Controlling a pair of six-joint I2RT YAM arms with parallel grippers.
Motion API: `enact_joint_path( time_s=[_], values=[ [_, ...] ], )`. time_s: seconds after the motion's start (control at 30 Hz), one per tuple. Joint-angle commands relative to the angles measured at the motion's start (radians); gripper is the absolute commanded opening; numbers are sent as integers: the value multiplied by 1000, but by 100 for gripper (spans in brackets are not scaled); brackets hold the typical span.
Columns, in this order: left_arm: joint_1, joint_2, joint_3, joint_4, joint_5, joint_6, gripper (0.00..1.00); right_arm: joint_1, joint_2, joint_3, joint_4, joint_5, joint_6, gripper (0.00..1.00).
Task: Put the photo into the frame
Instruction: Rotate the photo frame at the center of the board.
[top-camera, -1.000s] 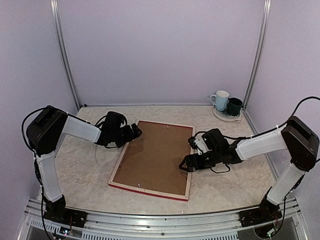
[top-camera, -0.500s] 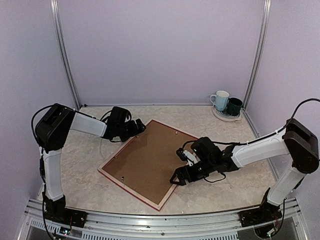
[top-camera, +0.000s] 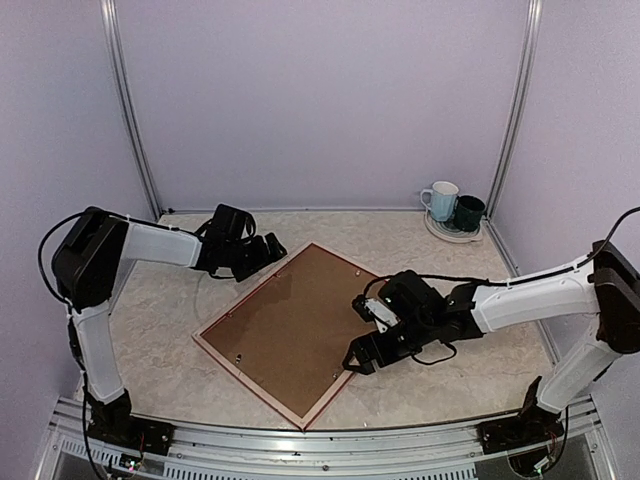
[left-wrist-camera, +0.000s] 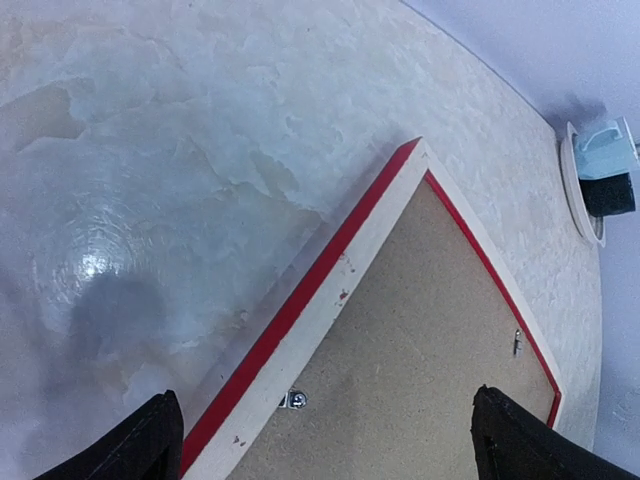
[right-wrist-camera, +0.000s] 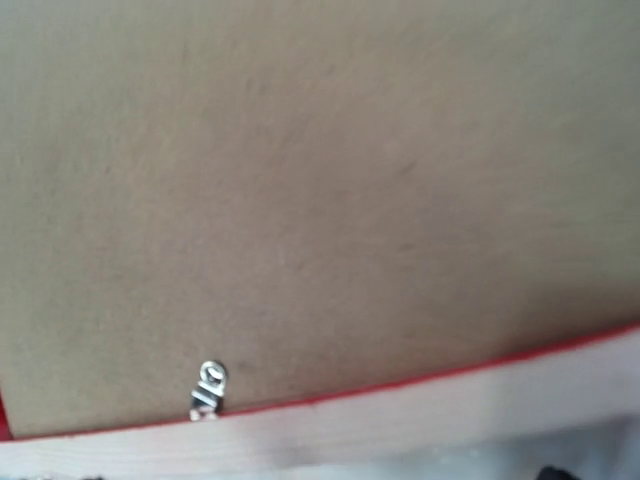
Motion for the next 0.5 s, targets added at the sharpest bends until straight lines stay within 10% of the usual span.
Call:
enact_joint_path(
  time_s=[0.0, 0.47],
  values=[
    [13, -168, -25, -89, -89, 36, 99, -30, -99, 58, -125, 121, -50, 94],
    [-102, -635, -431, -198, -213, -57, 99, -323, -165, 164, -164, 126, -187, 99]
  ],
)
